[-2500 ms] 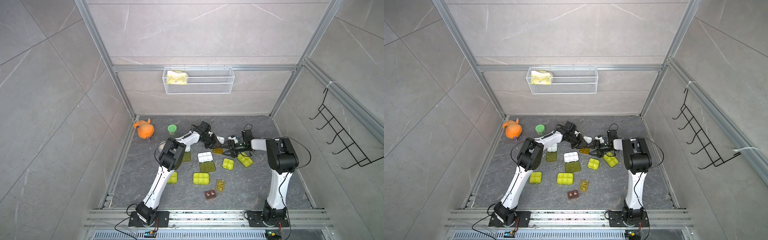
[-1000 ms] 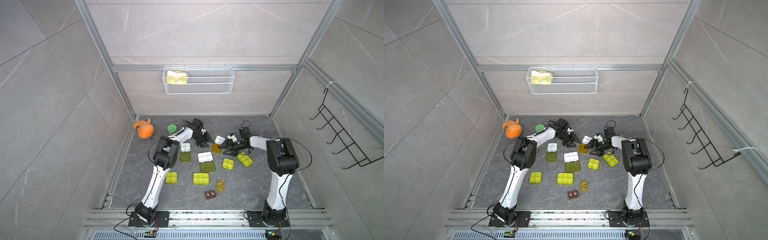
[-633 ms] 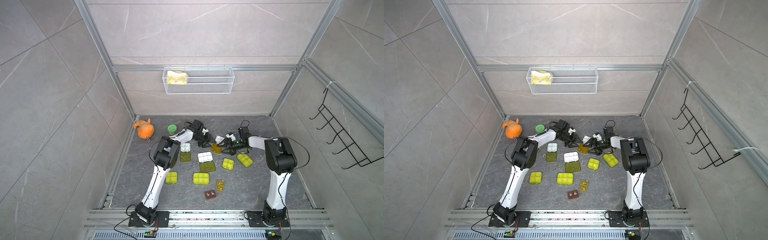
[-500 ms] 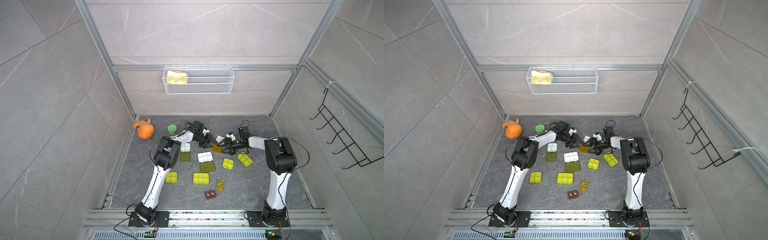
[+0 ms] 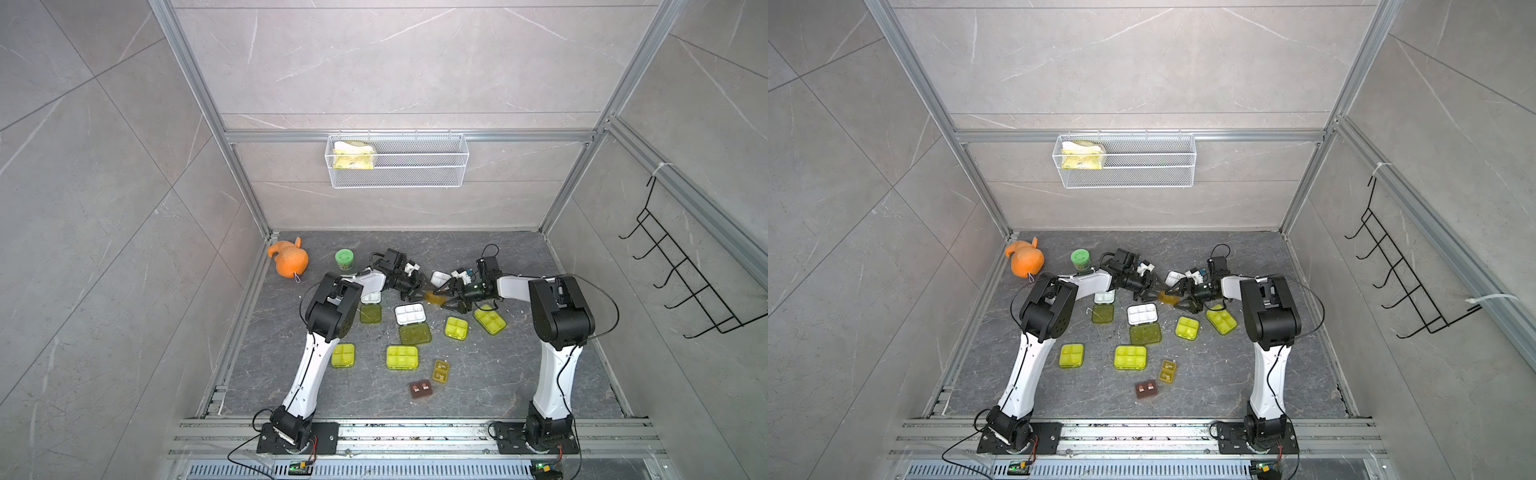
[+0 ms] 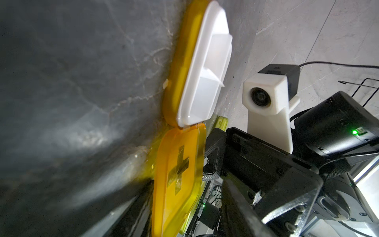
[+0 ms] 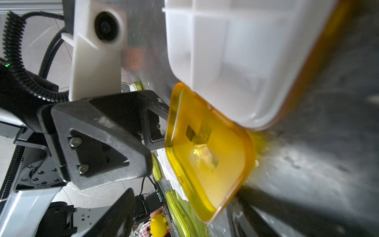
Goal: Close pillboxes
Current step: Close the lid on the pillbox.
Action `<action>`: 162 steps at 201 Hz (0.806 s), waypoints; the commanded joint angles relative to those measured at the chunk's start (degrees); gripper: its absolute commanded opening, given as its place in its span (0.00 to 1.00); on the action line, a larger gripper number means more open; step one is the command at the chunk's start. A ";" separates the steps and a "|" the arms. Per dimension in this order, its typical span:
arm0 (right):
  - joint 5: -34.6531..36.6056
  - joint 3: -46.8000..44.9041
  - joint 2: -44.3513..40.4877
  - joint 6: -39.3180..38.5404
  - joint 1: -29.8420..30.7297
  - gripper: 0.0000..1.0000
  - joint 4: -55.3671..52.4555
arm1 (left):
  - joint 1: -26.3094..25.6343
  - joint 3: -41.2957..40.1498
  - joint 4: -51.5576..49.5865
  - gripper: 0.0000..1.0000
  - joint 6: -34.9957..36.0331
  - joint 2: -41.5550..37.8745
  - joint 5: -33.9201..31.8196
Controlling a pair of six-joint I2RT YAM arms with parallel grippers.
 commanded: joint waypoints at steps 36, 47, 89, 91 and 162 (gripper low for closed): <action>-1.38 -0.61 -4.63 0.42 0.43 0.73 1.03 | -0.23 0.39 8.31 0.53 -7.98 -1.77 1.77; -1.94 -0.61 -5.38 0.60 0.44 0.73 1.71 | -0.30 0.64 9.30 0.53 -8.70 -1.52 1.83; -3.20 -0.68 -8.25 0.56 0.46 0.73 2.62 | -0.62 3.62 11.68 0.53 -11.88 -0.02 2.22; -3.20 -0.69 -8.40 0.53 0.40 0.73 2.62 | -0.60 3.88 11.74 0.53 -12.04 0.12 2.18; -2.60 0.31 -10.93 0.17 -0.14 0.74 1.41 | -1.27 12.30 12.84 0.53 -16.55 4.17 2.35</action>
